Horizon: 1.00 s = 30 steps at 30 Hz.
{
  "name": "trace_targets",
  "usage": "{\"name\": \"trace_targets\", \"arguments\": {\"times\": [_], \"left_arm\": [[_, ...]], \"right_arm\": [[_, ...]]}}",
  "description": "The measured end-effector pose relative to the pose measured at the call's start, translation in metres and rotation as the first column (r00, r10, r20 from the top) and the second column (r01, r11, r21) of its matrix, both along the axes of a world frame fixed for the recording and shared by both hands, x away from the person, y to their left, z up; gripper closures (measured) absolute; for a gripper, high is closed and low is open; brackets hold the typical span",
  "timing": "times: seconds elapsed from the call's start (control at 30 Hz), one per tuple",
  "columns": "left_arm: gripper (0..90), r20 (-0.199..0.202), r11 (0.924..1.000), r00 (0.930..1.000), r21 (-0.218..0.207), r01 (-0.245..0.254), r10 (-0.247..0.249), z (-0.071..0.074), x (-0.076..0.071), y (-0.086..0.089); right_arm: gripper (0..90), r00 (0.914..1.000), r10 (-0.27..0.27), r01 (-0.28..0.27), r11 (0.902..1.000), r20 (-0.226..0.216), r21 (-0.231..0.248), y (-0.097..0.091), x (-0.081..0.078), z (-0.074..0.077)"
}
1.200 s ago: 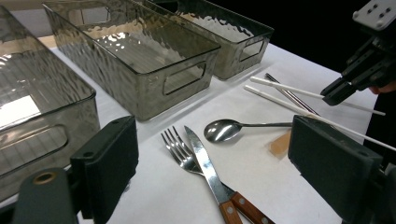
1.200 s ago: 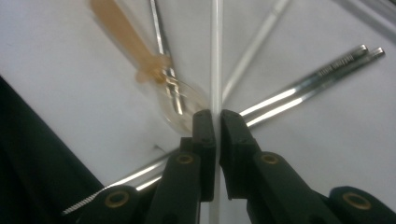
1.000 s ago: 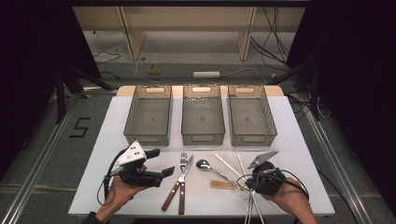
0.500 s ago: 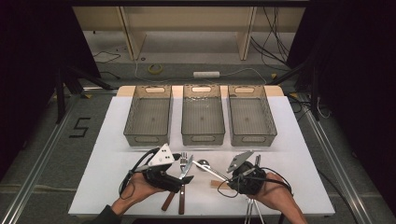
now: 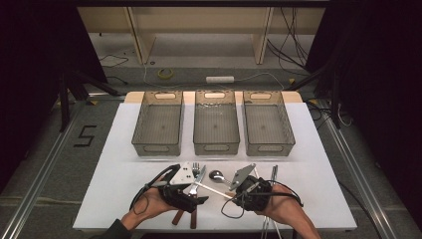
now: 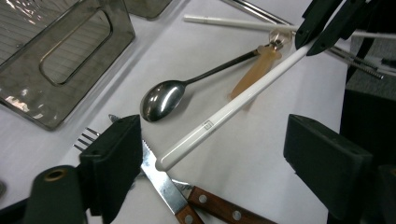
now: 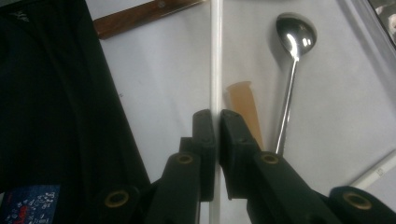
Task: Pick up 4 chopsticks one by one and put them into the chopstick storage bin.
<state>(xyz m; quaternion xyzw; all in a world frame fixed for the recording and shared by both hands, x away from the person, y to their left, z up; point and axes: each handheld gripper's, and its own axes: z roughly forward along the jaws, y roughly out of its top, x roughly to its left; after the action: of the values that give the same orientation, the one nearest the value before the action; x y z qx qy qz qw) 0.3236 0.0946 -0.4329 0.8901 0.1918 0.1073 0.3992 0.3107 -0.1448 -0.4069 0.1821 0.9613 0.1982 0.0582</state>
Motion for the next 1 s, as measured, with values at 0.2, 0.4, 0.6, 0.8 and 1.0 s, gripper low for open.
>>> {"name": "trace_targets", "arguments": {"times": [0.2, 0.4, 0.6, 0.8, 1.0], "left_arm": [[25.7, 0.014, 0.9983, 0.9996, 0.052, 0.024, -0.025, -0.003, -0.003, -0.003], [32.4, 0.032, 0.9946, 0.9978, 0.088, 0.055, -0.058, -0.004, -0.007, -0.005], [42.5, 0.042, 0.9885, 0.9948, 0.124, 0.087, -0.093, -0.004, -0.011, -0.008], [53.7, 0.041, 0.9793, 0.9907, 0.162, 0.122, -0.130, -0.004, -0.015, -0.013], [60.0, 0.029, 0.9709, 0.9874, 0.189, 0.147, -0.155, -0.006, -0.017, -0.014]], "right_arm": [[85.6, 0.9993, 0.035, -0.035, 0.9993, -0.008, -0.009, 0.005, -0.004, -0.001], [85.6, 0.9983, 0.057, -0.057, 0.9982, -0.015, -0.016, 0.009, -0.006, 0.000], [85.6, 0.9968, 0.079, -0.079, 0.9968, -0.016, -0.013, 0.013, -0.007, 0.000], [85.6, 0.9945, 0.104, -0.104, 0.9944, -0.014, -0.018, 0.015, -0.007, -0.001], [85.6, 0.9914, 0.131, -0.131, 0.9912, -0.011, -0.022, 0.017, -0.008, -0.001]]}}
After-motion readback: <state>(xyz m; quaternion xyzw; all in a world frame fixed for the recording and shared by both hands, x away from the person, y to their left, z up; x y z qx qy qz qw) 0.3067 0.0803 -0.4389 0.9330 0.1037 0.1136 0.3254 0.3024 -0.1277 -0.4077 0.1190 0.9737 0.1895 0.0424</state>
